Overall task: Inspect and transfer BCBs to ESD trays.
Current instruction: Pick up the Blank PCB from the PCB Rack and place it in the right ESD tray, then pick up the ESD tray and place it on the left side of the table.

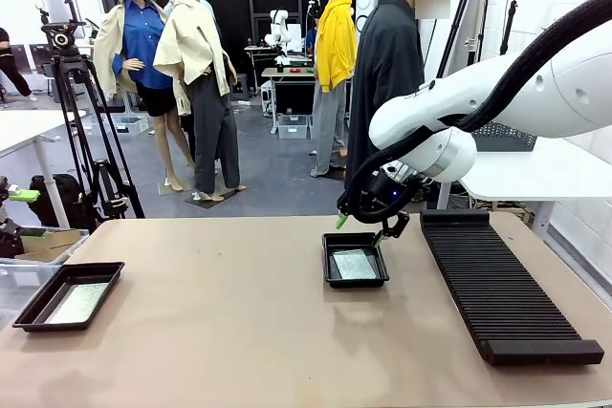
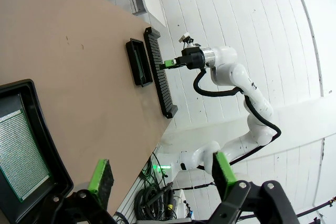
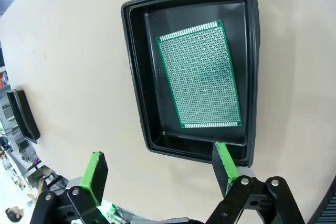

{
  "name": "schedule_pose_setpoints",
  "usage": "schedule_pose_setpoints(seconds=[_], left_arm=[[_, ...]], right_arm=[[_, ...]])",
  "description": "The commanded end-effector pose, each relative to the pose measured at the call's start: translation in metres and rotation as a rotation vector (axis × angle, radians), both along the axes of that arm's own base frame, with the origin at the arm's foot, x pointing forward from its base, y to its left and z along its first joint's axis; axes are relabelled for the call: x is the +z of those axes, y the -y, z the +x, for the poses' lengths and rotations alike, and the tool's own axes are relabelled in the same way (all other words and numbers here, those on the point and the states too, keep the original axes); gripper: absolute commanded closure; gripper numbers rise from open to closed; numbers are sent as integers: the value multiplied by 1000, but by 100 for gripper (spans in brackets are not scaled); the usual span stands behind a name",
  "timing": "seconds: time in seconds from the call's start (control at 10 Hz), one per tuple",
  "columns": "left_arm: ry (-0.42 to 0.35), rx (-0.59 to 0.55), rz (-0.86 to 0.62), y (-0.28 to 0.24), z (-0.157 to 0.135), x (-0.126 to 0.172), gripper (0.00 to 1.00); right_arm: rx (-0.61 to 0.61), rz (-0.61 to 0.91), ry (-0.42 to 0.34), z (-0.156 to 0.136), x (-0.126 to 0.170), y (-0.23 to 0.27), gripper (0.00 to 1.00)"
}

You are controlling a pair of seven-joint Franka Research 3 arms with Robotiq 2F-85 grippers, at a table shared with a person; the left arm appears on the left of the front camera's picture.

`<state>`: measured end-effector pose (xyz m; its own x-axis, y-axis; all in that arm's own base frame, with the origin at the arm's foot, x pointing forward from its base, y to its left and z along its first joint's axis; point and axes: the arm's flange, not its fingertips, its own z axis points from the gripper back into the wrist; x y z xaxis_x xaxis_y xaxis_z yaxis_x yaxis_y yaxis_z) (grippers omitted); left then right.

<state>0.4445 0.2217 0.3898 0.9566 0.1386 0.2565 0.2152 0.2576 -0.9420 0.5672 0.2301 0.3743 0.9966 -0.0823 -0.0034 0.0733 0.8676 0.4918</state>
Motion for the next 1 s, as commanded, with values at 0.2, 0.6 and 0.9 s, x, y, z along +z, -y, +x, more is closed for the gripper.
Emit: schedule_pose_setpoints(seconds=[0.2,0.6,0.9], left_arm=[[-2,-5,17,-1,-2,2,0],[-2,-5,17,-1,-2,2,0],[-2,-5,17,-1,-2,2,0]], right_arm=[[-4,0,7,1,1,0,0],[-4,0,7,1,1,0,0],[-4,0,7,1,1,0,0]])
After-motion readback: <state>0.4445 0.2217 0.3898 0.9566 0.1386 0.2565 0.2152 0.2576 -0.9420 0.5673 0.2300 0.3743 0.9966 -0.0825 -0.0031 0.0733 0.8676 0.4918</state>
